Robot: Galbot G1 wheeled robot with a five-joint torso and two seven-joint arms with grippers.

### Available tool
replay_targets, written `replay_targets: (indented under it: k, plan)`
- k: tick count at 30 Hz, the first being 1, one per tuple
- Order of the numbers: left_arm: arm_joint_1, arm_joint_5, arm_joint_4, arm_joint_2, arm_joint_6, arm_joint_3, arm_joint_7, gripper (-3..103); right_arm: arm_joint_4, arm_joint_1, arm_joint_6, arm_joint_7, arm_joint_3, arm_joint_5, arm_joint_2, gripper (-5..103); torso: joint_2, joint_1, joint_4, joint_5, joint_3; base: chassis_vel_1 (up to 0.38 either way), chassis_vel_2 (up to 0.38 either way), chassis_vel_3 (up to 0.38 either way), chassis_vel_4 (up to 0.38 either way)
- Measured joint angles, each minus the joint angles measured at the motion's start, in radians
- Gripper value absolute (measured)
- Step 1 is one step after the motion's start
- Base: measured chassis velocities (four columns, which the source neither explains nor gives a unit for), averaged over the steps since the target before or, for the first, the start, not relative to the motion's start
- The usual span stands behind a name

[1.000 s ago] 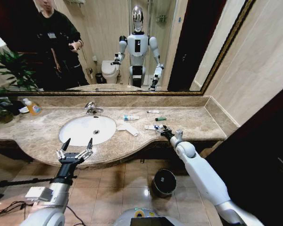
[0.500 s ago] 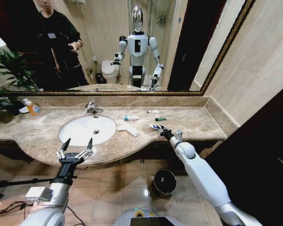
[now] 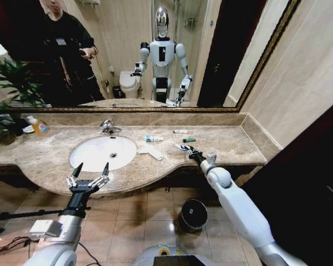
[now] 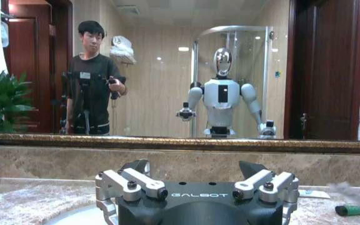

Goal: Pick up the trash from the sink and place it in the trash bin.

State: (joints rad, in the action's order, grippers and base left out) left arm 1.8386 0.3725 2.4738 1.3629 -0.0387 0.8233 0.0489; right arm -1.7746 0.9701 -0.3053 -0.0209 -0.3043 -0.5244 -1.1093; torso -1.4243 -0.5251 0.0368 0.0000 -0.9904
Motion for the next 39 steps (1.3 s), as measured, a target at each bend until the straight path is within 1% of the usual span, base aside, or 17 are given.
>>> replay_targets:
  k: [3, 8, 10, 15, 16, 18, 20, 21, 24, 26, 28, 30, 33, 34, 37, 38, 39]
  plan:
    - [0.000, 0.000, 0.000, 0.000, 0.000, 0.000, 0.000, 100, -0.104, 0.076, -0.015, -0.002, -0.055, -0.016, 0.033, 21, 0.000, 0.000, -0.0001, -0.0001, 0.000, 0.000, 0.000, 0.000, 0.000]
    - [0.000, 0.000, 0.000, 0.000, 0.000, 0.000, 0.000, 100, -0.193, 0.166, -0.021, -0.003, -0.103, -0.024, 0.062, 21, 0.000, 0.000, -0.0001, 0.0001, 0.000, 0.000, 0.000, 0.000, 0.000]
    - [0.000, 0.000, 0.000, 0.000, 0.000, 0.000, 0.000, 100, -0.199, 0.174, -0.021, -0.002, -0.107, -0.025, 0.064, 21, 0.000, 0.000, 0.0000, 0.0001, 0.000, 0.000, 0.000, 0.000, 0.000]
    - [0.000, 0.000, 0.000, 0.000, 0.000, 0.000, 0.000, 100, -0.270, 0.331, -0.019, -0.006, -0.178, -0.037, 0.077, 21, 0.000, 0.000, -0.0002, 0.0001, 0.000, 0.000, 0.000, 0.000, 0.000]
    - [0.000, 0.000, 0.000, 0.000, 0.000, 0.000, 0.000, 100, -0.283, 0.388, -0.011, -0.025, -0.204, -0.039, 0.076, 21, 0.000, 0.000, 0.0000, 0.0000, 0.000, 0.000, 0.000, 0.000, 0.000]
    - [0.000, 0.000, 0.000, 0.000, 0.000, 0.000, 0.000, 100, -0.286, 0.420, -0.002, -0.038, -0.219, -0.036, 0.073, 21, 0.000, 0.000, -0.0001, -0.0001, 0.000, 0.000, 0.000, 0.000, 0.000]
    - [0.000, 0.000, 0.000, 0.000, 0.000, 0.000, 0.000, 100, -0.277, 0.505, 0.046, -0.075, -0.254, -0.007, 0.049, 21, 0.000, 0.000, -0.0001, 0.0000, 0.000, 0.000, 0.000, 0.000, 0.000]
    - [0.000, 0.000, 0.000, 0.000, 0.000, 0.000, 0.000, 100, -0.277, 0.505, 0.046, -0.075, -0.254, -0.007, 0.049, 21, 0.000, 0.000, -0.0001, 0.0000, 0.000, 0.000, 0.000, 0.000, 0.000]
    - [0.000, 0.000, 0.000, 0.000, 0.000, 0.000, 0.000, 100, -0.229, 0.571, 0.084, -0.115, -0.273, 0.021, 0.018, 21, 0.000, 0.000, -0.0002, -0.0001, 0.000, 0.000, 0.000, 0.000, 0.000]
    - [0.000, 0.000, 0.000, 0.000, 0.000, 0.000, 0.000, 100, -0.216, 0.577, 0.091, -0.120, -0.274, 0.028, 0.012, 21, 0.000, 0.000, -0.0002, 0.0000, 0.000, 0.000, 0.000, 0.000, 0.000]
    - [0.000, 0.000, 0.000, 0.000, 0.000, 0.000, 0.000, 100, -0.140, 0.586, 0.124, -0.138, -0.267, 0.073, -0.015, 21, 0.000, 0.000, -0.0001, 0.0000, 0.000, 0.000, 0.000, 0.000, 0.000]
    - [0.000, 0.000, 0.000, 0.000, 0.000, 0.000, 0.000, 100, -0.113, 0.585, 0.133, -0.142, -0.262, 0.087, -0.023, 21, 0.000, 0.000, -0.0001, 0.0001, 0.000, 0.000, 0.000, 0.000, 0.000]
    - [0.000, 0.000, 0.000, 0.000, 0.000, 0.000, 0.000, 100, 0.024, 0.551, 0.165, -0.155, -0.242, 0.145, -0.062, 21, 0.000, 0.000, 0.0000, 0.0000, 0.000, 0.000, 0.000, 0.000, 0.000]
    - [0.000, 0.000, 0.000, 0.000, 0.000, 0.000, 0.000, 100, 0.024, 0.551, 0.165, -0.155, -0.242, 0.145, -0.062, 21, 0.000, 0.000, 0.0000, 0.0000, 0.000, 0.000, 0.000, 0.000, 0.000]
    - [0.000, 0.000, 0.000, 0.000, 0.000, 0.000, 0.000, 100, 0.168, 0.503, 0.210, -0.160, -0.227, 0.193, -0.101, 21, 0.000, 0.000, 0.0000, 0.0000, 0.000, 0.000, 0.000, 0.000, 0.000]
    - [0.000, 0.000, 0.000, 0.000, 0.000, 0.000, 0.000, 100, 0.168, 0.503, 0.210, -0.160, -0.227, 0.193, -0.101, 21, 0.000, 0.000, 0.0000, 0.0000, 0.000, 0.000, 0.000, 0.000, 0.000]
    - [0.000, 0.000, 0.000, 0.000, 0.000, 0.000, 0.000, 100, 0.205, 0.491, 0.229, -0.162, -0.224, 0.206, -0.111, 21, 0.000, 0.000, 0.0000, -0.0001, 0.000, 0.000, 0.000, 0.000, 0.000]
